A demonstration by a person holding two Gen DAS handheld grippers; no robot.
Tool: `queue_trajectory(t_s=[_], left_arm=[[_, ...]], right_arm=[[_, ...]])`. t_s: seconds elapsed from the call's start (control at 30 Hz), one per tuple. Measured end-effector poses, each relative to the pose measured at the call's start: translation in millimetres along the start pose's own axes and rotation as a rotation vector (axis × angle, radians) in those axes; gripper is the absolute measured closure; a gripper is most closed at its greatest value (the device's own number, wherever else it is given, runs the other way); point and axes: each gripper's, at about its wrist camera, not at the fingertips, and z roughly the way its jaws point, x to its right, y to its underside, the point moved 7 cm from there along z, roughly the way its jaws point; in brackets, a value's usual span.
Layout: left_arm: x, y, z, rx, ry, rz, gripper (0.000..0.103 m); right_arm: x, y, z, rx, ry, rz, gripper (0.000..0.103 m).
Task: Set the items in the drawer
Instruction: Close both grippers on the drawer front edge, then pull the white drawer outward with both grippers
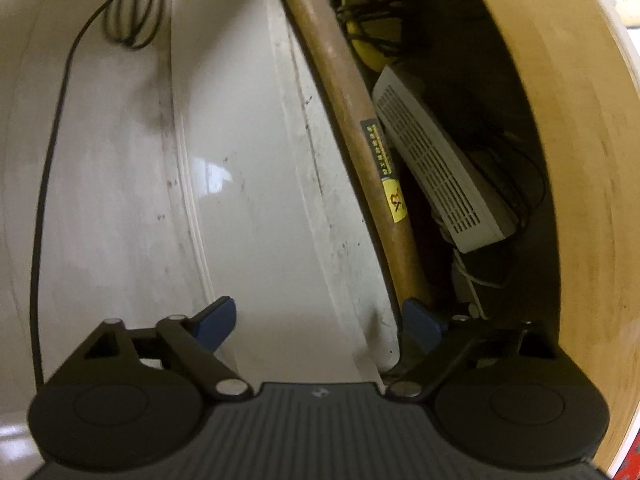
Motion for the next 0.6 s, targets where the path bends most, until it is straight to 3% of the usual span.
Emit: queue_trajectory(t_s=[0.13, 0.2, 0.23, 0.27, 0.3, 0.33, 0.6], left_arm=[[4.4, -3.5, -1.6, 0.014, 0.003, 0.015, 0.032], [3.9, -5.2, -2.2, 0.017, 0.001, 0.002, 0.037], [3.5, -5.1, -1.8, 0.013, 0.001, -0.003, 0.044], [3.2, -4.5, -1.0, 0.005, 0.002, -0.006, 0.058], [2.9, -3.8, -0.2, -0.002, 0.002, -0.008, 0.064], [2.5, -3.2, 0.0, -0.005, 0.001, -0.007, 0.067], [2.7, -1.6, -1.2, -0.014, -0.004, -0.012, 0.067]], right_arm=[[2.4, 4.3, 4.8, -0.031, 0.019, -0.040, 0.020], [4.6, 6.5, 6.2, -0.045, 0.025, -0.042, 0.028], [5.8, 7.6, 6.9, -0.052, 0.027, -0.042, 0.032], [6.6, 8.6, 7.4, -0.059, 0.028, -0.040, 0.043], [7.4, 9.5, 8.0, -0.067, 0.028, -0.038, 0.058], [7.3, 10.2, 7.8, -0.074, 0.011, -0.036, 0.062], [8.9, 9.6, 5.8, -0.089, 0.002, -0.024, 0.064]])
